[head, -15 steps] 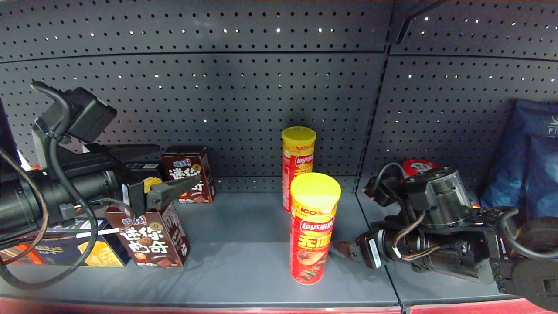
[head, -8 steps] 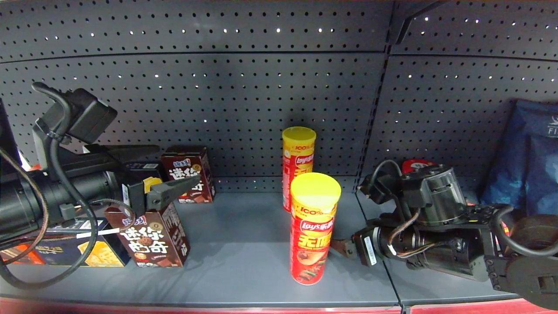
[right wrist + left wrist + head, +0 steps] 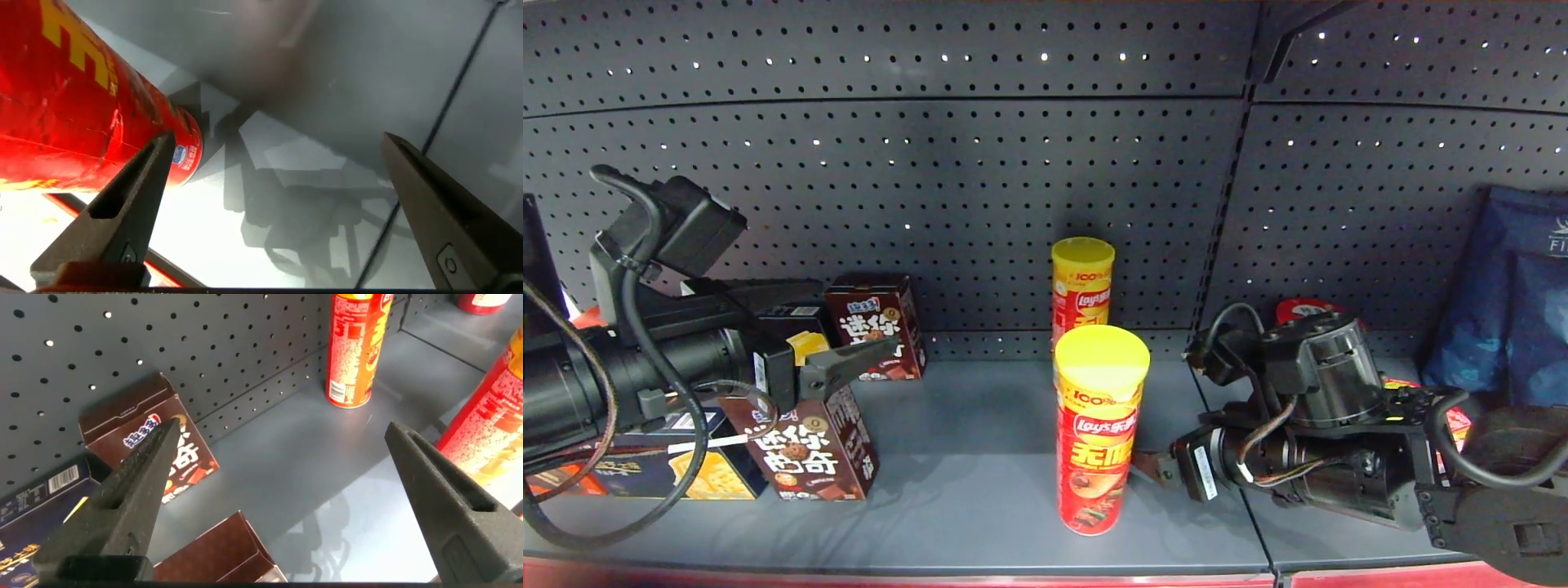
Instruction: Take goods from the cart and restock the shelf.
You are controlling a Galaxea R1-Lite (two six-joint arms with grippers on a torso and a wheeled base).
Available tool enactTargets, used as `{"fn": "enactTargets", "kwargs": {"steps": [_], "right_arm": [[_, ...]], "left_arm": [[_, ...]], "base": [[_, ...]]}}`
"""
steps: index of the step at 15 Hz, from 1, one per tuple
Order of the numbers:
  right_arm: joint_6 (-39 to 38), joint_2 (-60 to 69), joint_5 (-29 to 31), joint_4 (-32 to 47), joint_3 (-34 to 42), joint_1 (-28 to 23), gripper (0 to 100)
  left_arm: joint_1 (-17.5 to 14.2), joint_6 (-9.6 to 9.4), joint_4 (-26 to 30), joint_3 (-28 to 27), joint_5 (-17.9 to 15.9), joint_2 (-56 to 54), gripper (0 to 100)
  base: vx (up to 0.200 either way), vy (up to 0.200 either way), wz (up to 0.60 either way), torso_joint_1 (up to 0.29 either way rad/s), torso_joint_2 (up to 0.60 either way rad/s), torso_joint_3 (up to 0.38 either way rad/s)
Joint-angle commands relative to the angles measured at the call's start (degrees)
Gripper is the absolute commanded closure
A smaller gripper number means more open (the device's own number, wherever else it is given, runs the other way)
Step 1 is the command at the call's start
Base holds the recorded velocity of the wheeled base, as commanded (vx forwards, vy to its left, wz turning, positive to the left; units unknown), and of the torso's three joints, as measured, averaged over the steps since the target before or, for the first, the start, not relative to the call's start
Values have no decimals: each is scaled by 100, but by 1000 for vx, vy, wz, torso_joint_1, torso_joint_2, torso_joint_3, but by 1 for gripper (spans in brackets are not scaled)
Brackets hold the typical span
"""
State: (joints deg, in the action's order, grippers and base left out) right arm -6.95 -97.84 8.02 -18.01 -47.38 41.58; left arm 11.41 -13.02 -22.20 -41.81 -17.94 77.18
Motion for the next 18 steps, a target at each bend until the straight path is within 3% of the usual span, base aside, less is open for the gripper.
{"fn": "enactTargets", "kwargs": {"steps": [1,18], "right_arm": [[1,-51,-2,-10,-8,25,0],[-8,11,15,-19,10,61,0]], "left_arm": [[2,1,-4,-2,1,17,0],[-34,1,-4,42,-7,-1,0]], "base": [[0,0,0,0,0,0],[0,0,0,0,0,0]]}}
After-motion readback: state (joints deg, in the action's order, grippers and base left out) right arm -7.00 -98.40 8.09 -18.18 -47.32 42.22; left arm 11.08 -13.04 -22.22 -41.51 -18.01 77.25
